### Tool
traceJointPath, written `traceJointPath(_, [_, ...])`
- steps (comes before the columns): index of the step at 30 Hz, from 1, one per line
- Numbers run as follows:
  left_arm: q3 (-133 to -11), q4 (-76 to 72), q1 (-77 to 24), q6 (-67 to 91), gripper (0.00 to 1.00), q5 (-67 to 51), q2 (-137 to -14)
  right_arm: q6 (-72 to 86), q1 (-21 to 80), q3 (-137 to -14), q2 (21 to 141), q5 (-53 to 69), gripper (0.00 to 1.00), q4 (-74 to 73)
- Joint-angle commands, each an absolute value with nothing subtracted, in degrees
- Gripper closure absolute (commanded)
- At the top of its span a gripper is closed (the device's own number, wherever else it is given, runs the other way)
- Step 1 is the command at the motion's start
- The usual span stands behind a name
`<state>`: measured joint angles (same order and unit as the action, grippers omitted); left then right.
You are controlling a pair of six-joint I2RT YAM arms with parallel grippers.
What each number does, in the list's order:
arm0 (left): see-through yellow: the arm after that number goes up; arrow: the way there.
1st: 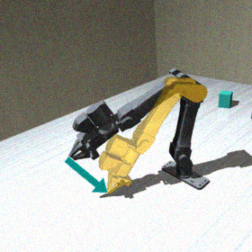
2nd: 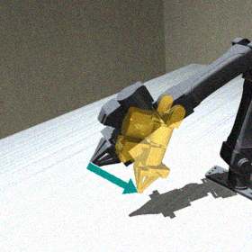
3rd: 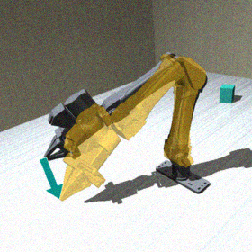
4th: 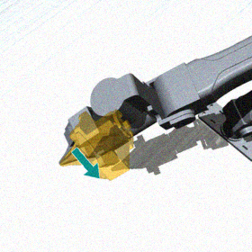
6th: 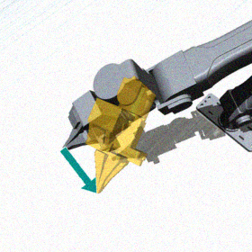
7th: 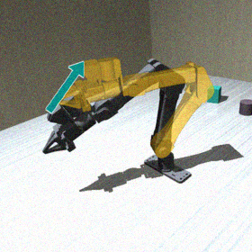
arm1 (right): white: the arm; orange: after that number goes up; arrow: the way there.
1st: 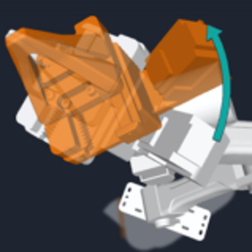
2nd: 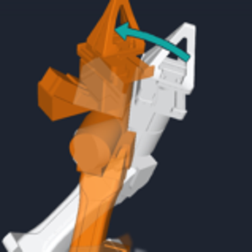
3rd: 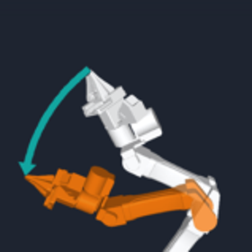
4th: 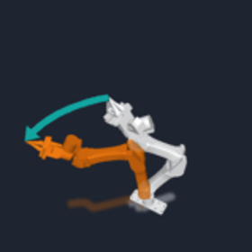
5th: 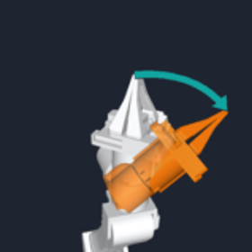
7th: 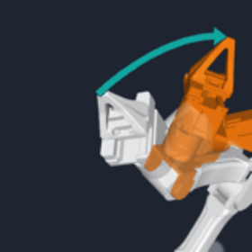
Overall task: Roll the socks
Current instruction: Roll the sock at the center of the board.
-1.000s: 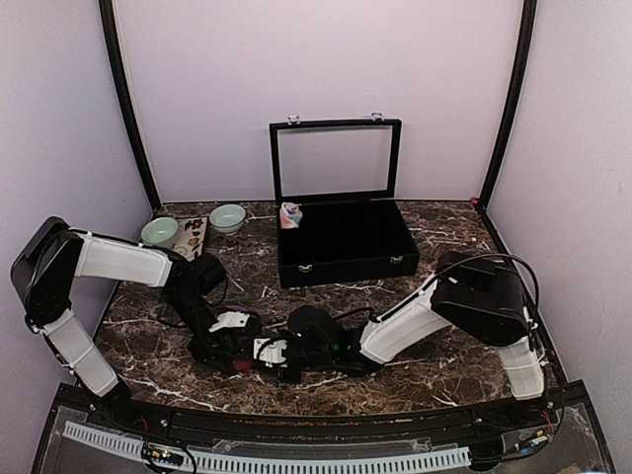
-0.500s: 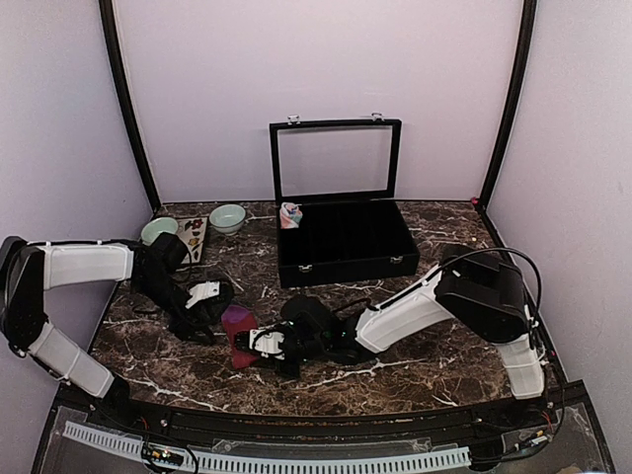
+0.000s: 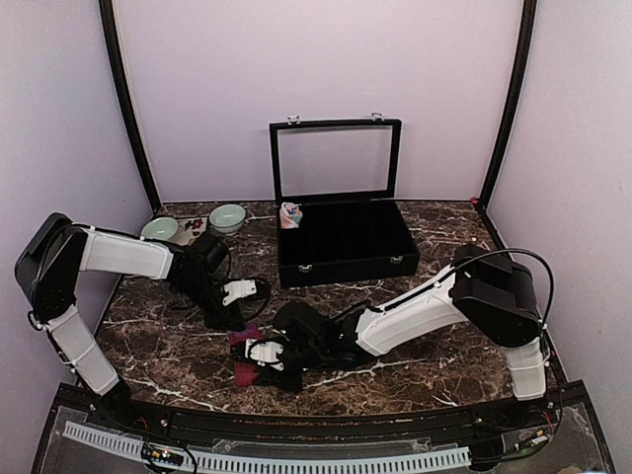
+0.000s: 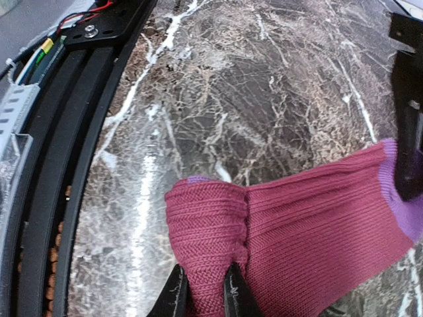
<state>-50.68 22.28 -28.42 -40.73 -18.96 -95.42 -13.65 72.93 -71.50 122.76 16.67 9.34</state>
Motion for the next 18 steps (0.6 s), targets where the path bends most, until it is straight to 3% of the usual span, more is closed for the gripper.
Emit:
traceJointPath(1, [-52.8, 22.2, -30.0, -38.9, 0.76, -17.0, -97.2, -6.0, 74.3, -66.9, 126.0, 22.2, 1.0, -9.5])
traceJointPath(6, [-54.0, 20.0, -31.8, -39.6, 0.95, -21.1, -98.2, -0.3, 74.3, -68.9, 128.0, 24.6, 1.0, -11.5])
traceJointPath(10, [-56.6, 18.5, -33.3, -39.4, 0.95, -23.1, -100.1, 3.1, 74.3, -69.8, 129.5, 24.3, 1.0, -12.4])
traceJointPath(12, [-57.3, 17.6, -33.4, -39.1, 0.88, -24.2, -100.0, 4.7, 74.0, -70.3, 130.1, 24.6, 1.0, -12.5])
traceJointPath(18, [-56.7, 18.0, -32.4, -39.5, 0.51, -20.5, -94.2, 9.9, 73.4, -70.6, 132.3, 24.1, 1.0, -11.9])
